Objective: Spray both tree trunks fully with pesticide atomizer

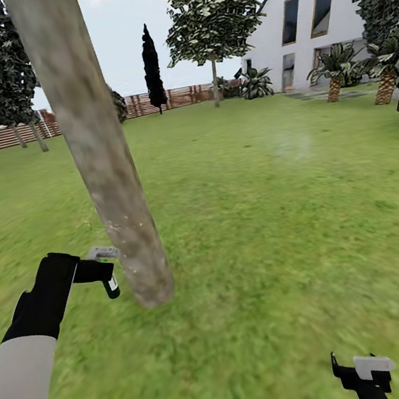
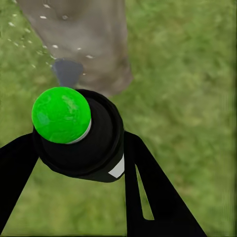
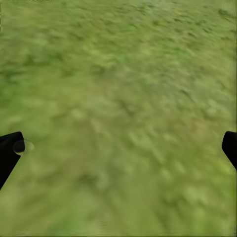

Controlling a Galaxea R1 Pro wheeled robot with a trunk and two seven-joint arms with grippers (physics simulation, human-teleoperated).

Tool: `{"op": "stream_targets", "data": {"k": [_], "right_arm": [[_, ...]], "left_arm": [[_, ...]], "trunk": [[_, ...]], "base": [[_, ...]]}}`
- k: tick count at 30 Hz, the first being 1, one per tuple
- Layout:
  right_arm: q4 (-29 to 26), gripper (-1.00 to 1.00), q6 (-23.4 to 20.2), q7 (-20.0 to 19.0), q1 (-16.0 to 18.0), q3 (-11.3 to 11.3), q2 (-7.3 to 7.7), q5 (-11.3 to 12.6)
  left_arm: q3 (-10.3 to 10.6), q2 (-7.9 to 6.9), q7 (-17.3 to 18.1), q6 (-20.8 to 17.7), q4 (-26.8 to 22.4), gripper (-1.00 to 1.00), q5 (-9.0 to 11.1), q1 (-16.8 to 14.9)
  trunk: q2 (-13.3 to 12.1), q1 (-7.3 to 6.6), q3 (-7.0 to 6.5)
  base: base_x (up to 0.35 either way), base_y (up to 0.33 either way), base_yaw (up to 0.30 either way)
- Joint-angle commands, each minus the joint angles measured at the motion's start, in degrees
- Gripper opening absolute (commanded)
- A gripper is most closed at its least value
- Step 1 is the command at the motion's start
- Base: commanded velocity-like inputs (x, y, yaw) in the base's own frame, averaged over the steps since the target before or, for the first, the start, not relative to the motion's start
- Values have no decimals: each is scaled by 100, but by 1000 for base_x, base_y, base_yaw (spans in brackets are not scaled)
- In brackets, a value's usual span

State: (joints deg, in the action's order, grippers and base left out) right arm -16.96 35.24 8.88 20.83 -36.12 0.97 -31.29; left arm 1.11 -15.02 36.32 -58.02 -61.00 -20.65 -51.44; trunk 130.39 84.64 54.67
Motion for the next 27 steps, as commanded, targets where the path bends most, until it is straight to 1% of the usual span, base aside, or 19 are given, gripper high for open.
{"op": "stream_targets", "data": {"k": [1, 9, 12, 17, 20, 22, 27], "right_arm": [[0, 100, 0, 0, 0, 0, 0, 0], [0, 100, 0, -4, 0, 0, 0, 0], [0, 100, 0, -6, 0, 0, 0, 0], [0, 100, 0, -4, 0, 0, 0, 0], [0, 100, 0, -8, 0, 0, 0, 0], [0, 100, 0, -7, 0, 0, 0, 0], [0, 100, 0, -4, 0, 0, 0, 3]], "left_arm": [[2, -1, 2, 1, 0, -100, -1, 2], [4, 2, -14, 6, 22, -100, -1, 15], [3, 15, -28, 18, 142, -100, -1, 22], [3, 24, -29, 27, 167, -100, 5, 110], [-6, 54, -35, 53, 396, -100, -4, 164], [-13, 45, -37, 61, 470, -100, -13, 184], [-15, 51, -38, 62, 483, -100, -10, 187]], "trunk": [[0, 0, 0], [0, 0, 23], [0, 0, 32], [0, 0, 35], [0, 0, 36], [0, 0, 45], [0, 0, 85]], "base": [[-7, -273, 245], [9, -273, 270], [128, -261, 213], [201, -220, 27], [198, -207, 1], [-20, -253, 0], [-80, -265, 23]]}}
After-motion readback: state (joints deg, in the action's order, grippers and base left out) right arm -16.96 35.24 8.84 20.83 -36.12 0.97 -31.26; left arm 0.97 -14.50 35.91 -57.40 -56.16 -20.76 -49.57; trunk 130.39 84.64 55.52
